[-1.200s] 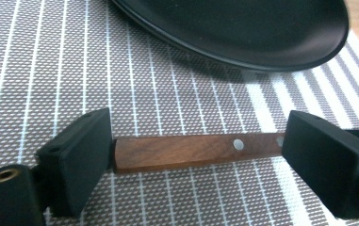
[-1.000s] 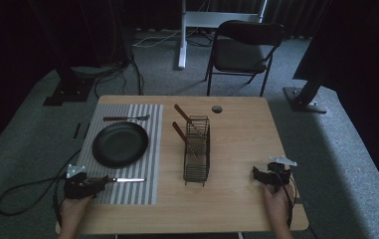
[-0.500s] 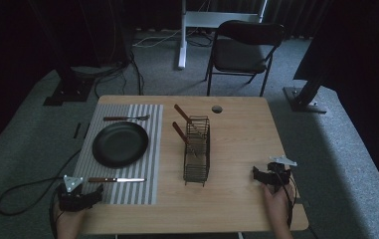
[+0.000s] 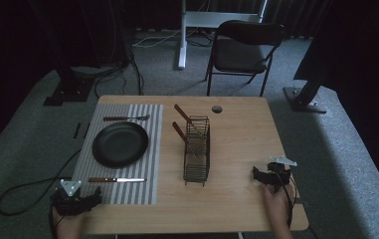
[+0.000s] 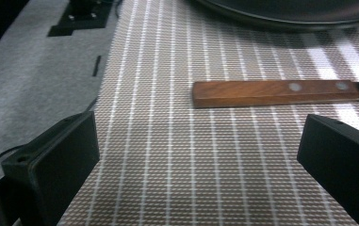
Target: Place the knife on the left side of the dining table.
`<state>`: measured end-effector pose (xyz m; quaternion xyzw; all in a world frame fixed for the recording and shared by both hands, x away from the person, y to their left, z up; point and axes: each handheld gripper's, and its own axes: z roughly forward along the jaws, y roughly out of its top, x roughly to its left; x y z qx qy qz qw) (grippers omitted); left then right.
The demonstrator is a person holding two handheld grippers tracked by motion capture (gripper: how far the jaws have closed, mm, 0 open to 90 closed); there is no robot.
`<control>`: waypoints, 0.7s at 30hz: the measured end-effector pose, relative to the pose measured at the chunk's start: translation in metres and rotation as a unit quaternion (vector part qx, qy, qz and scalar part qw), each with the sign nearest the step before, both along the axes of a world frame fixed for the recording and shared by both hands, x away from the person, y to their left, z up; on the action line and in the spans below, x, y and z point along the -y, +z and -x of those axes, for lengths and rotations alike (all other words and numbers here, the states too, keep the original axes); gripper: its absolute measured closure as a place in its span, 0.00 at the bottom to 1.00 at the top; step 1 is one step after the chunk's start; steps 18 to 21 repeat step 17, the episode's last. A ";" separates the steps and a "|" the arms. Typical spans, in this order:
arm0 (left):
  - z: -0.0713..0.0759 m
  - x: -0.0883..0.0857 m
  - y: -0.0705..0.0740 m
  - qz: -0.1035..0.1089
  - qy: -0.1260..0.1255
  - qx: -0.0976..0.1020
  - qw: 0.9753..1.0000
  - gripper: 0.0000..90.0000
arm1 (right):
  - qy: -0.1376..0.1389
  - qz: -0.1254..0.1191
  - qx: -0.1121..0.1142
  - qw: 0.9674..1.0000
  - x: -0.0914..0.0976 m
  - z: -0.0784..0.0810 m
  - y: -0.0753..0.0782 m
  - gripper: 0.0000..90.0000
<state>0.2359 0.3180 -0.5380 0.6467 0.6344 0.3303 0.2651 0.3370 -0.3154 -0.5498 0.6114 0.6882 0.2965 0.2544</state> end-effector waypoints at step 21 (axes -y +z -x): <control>0.003 -0.005 -0.003 -0.010 0.044 0.007 0.999 0.00 | 0.000 0.000 0.000 1.000 0.000 0.000 0.000 0.13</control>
